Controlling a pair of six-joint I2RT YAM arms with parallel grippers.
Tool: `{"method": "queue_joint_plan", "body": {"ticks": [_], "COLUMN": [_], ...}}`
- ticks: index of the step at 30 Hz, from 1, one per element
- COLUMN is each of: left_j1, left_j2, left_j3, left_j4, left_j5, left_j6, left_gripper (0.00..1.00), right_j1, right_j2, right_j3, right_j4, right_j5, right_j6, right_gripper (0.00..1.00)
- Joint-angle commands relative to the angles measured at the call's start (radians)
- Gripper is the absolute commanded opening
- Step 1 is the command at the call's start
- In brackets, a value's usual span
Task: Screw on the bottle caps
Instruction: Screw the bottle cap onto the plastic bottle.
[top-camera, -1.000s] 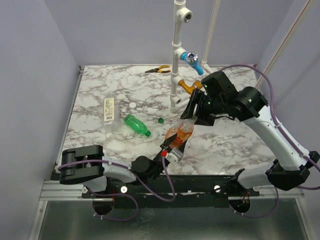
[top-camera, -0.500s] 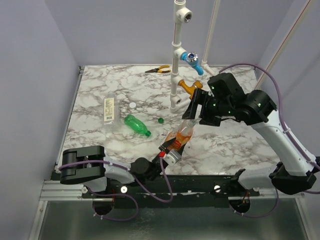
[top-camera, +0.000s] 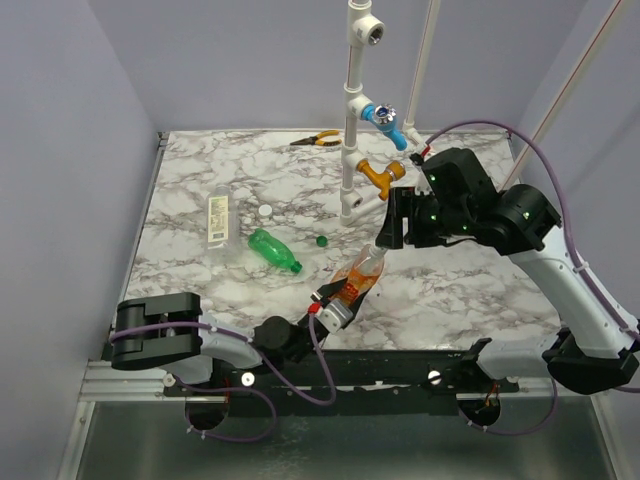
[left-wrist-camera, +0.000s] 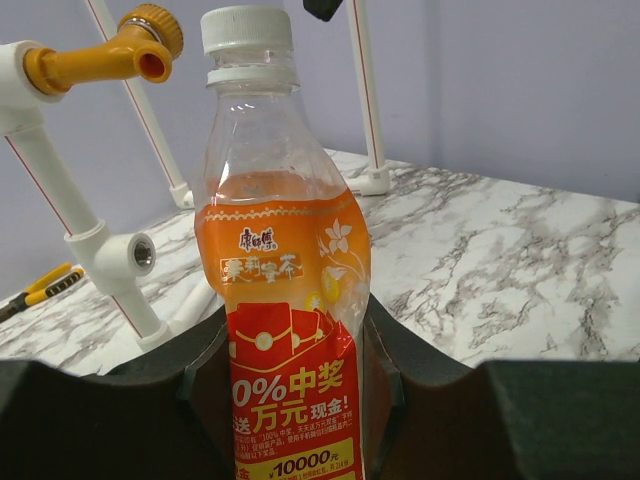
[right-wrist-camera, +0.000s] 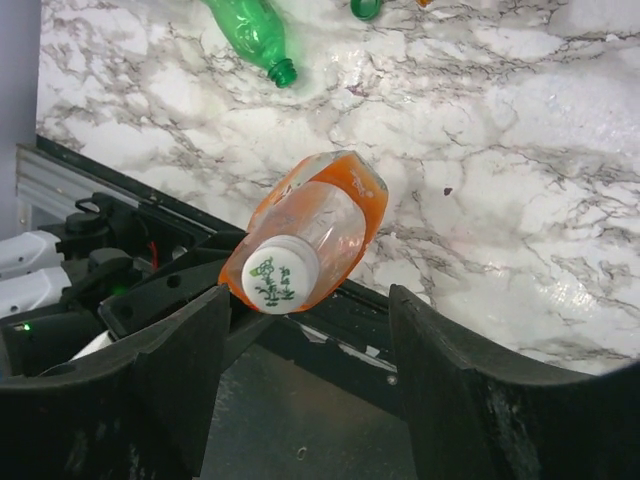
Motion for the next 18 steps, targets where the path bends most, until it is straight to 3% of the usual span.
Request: {"method": "queue_joint_plan", "body": {"ticks": [1, 10, 18], "left_j1": [-0.006, -0.006, -0.006], "left_j2": [-0.059, -0.082, -0.081], "left_j3": [-0.021, -0.025, -0.023], "left_j4": [0.072, 0.012, 0.011], "left_j5": [0.066, 0.095, 0.086], "left_j6": [-0.055, -0.081, -0.083], "left_gripper": [0.0, 0.0, 0.0], "right_j1": [0.006, 0.006, 0.006], "right_j2": [0.012, 0.0, 0.001], "right_j3": [0.0, -0.017, -0.001], "right_j4": [0.01, 0.042, 0.012], "right_j5": [-0.065, -0.131, -0.05], "right_j6": [-0.111, -0.135, -0.105], "right_gripper": [0.67, 0.65, 0.64]}}
